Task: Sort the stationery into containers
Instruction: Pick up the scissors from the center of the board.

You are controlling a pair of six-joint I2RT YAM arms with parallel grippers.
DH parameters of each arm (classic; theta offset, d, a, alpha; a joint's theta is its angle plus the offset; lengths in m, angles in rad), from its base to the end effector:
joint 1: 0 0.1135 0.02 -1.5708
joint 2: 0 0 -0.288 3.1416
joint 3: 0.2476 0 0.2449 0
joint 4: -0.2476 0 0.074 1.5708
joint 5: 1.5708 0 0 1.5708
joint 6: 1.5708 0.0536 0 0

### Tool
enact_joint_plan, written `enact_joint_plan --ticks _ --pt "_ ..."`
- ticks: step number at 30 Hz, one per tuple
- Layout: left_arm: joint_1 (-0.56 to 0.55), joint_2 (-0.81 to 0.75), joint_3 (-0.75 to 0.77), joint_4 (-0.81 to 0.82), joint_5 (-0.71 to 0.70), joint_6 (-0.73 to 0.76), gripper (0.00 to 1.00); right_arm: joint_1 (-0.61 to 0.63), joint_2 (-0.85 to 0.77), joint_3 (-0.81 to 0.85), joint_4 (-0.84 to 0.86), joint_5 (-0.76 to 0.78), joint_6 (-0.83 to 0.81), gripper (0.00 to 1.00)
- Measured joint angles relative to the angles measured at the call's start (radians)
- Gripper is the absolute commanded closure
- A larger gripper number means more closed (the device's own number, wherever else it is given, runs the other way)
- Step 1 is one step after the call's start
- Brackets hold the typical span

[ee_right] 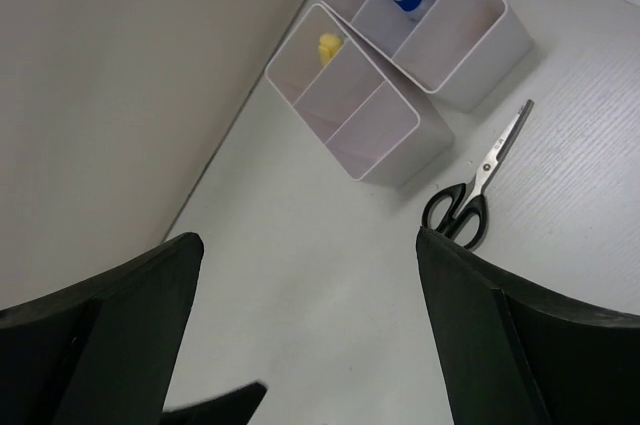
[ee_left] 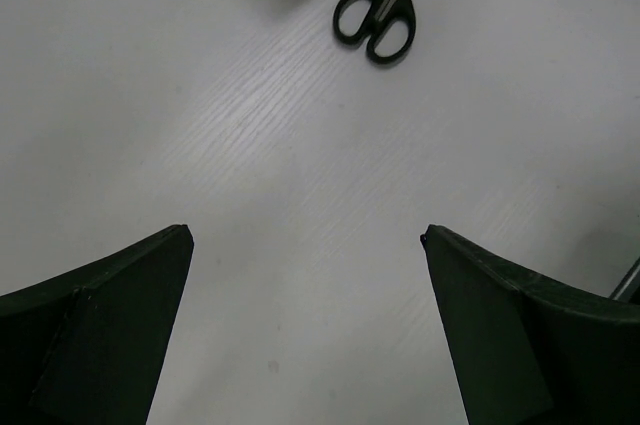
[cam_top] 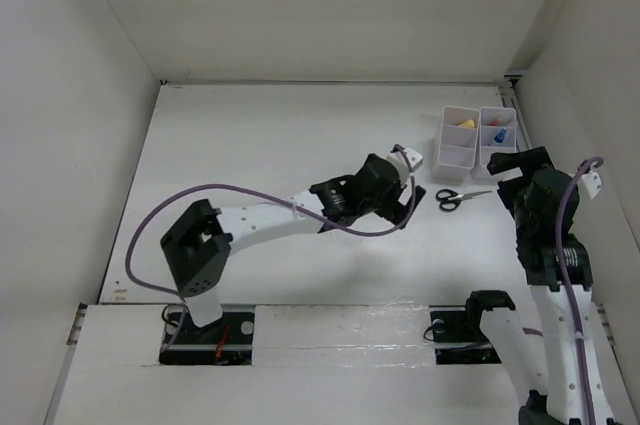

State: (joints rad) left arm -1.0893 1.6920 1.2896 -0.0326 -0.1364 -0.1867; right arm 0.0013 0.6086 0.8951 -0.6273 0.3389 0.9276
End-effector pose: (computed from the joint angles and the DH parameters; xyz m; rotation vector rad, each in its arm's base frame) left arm 0.1973 -0.3618 0.3081 0.8198 1.8979 -0.6715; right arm 0.1119 -0.0177 0.3612 1.0485 1.5885 0.3088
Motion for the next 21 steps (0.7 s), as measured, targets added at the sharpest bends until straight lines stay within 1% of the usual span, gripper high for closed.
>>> enact_joint_plan --ticks 1,2,4,7,8,10,14,15,18,21 --pt "-0.001 0.060 0.042 0.033 0.025 0.042 0.00 0.000 -0.021 0.000 -0.005 -0.010 -0.007 0.06" --pt "-0.002 0.084 0.061 0.053 0.033 0.055 0.02 0.000 -0.038 0.001 -0.014 -0.019 -0.011 0.06" --pt "-0.002 0.181 0.164 0.069 0.042 0.088 0.04 0.000 -0.082 0.001 -0.031 -0.045 -0.021 0.06" --pt "-0.002 0.348 0.378 0.077 0.042 0.086 0.06 0.002 -0.126 0.003 -0.055 -0.077 -0.042 0.05" --pt "-0.002 0.393 0.434 0.082 0.045 0.081 0.06 0.008 -0.135 0.005 -0.069 -0.078 -0.046 0.05" --pt "-0.002 0.466 0.522 0.082 0.046 0.069 0.10 0.026 -0.146 0.010 -0.090 -0.078 -0.053 0.05" --pt "-0.002 0.567 0.622 0.070 0.031 0.040 0.19 0.057 -0.163 0.032 -0.129 -0.077 -0.066 0.04" --pt "-0.002 0.584 0.633 0.066 0.026 0.034 0.23 0.066 -0.165 0.040 -0.133 -0.077 -0.068 0.04" --pt "-0.002 0.619 0.652 0.052 -0.003 0.008 0.29 0.087 -0.171 0.061 -0.137 -0.077 -0.075 0.04" --pt "-0.002 0.644 0.661 0.042 -0.036 -0.018 0.30 0.099 -0.179 0.068 -0.142 -0.077 -0.082 0.04"
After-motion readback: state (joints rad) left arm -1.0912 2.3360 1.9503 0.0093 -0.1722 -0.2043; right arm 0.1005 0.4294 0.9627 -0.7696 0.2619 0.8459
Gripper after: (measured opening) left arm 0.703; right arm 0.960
